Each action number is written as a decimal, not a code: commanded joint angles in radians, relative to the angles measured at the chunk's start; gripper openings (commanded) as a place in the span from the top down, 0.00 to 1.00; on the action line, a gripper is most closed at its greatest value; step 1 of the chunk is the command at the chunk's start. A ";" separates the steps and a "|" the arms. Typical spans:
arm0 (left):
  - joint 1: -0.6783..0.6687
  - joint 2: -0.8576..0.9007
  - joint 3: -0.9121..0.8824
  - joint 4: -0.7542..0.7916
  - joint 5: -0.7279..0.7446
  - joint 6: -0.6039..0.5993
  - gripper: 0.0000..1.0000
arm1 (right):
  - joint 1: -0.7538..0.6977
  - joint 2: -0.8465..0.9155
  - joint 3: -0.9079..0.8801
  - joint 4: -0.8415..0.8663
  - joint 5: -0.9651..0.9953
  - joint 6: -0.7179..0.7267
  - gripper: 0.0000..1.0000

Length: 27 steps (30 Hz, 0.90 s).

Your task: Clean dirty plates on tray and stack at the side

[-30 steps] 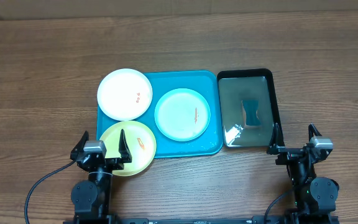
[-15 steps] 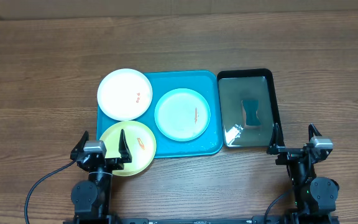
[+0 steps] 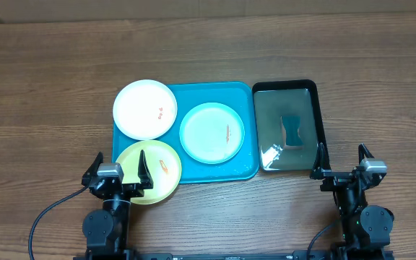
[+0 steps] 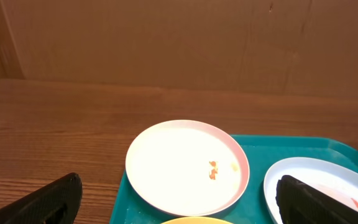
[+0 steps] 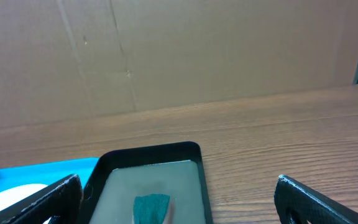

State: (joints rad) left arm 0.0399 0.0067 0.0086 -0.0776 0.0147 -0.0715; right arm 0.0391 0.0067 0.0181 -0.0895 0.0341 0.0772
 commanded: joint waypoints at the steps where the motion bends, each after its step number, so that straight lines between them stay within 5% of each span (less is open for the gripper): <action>1: 0.006 0.000 -0.004 0.000 0.008 0.020 0.00 | -0.007 -0.003 -0.010 0.008 0.009 -0.006 0.00; 27: 0.006 0.000 -0.004 0.000 0.008 0.020 0.00 | -0.007 -0.003 -0.010 0.008 0.010 -0.006 0.00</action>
State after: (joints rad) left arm 0.0399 0.0067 0.0086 -0.0776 0.0151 -0.0715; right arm 0.0391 0.0067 0.0181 -0.0891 0.0338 0.0780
